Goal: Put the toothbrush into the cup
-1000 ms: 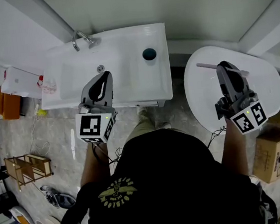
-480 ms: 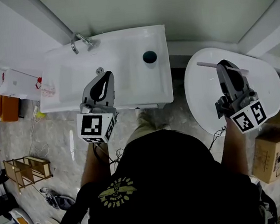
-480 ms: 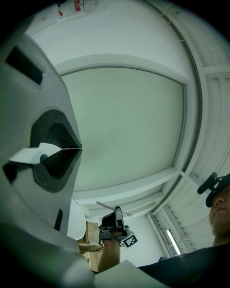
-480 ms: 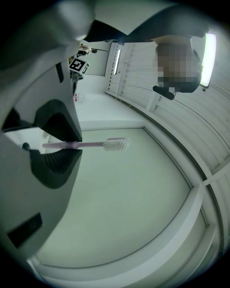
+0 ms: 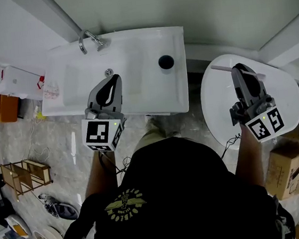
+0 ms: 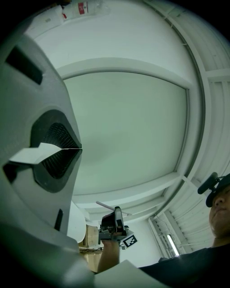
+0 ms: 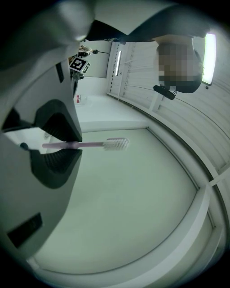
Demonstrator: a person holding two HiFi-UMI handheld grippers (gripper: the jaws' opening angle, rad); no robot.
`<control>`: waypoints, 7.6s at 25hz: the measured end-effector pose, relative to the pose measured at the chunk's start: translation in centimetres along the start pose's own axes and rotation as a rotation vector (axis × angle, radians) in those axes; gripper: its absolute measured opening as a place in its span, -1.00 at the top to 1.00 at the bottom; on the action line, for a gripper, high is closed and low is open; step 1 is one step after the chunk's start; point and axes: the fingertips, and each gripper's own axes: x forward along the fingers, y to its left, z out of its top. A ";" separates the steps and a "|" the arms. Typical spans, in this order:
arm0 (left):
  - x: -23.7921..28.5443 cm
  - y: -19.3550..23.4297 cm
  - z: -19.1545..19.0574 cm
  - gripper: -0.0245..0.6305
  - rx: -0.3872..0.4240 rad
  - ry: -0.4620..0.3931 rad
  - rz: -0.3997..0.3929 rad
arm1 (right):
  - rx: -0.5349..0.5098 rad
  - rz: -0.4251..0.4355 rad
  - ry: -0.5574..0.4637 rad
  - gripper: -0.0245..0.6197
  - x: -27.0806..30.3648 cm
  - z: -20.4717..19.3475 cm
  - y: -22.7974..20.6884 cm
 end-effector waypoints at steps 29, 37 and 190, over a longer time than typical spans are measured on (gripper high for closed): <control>6.1 8.5 -5.3 0.88 -0.056 0.068 -0.006 | -0.014 0.036 0.146 0.76 13.0 -7.2 0.0; 8.2 9.1 -5.7 0.88 -0.053 0.050 -0.040 | -0.004 0.027 0.208 0.76 14.9 -10.7 0.0; -1.3 5.8 -2.2 0.88 -0.055 -0.037 0.046 | -0.247 -0.164 0.162 0.89 3.6 -7.0 2.0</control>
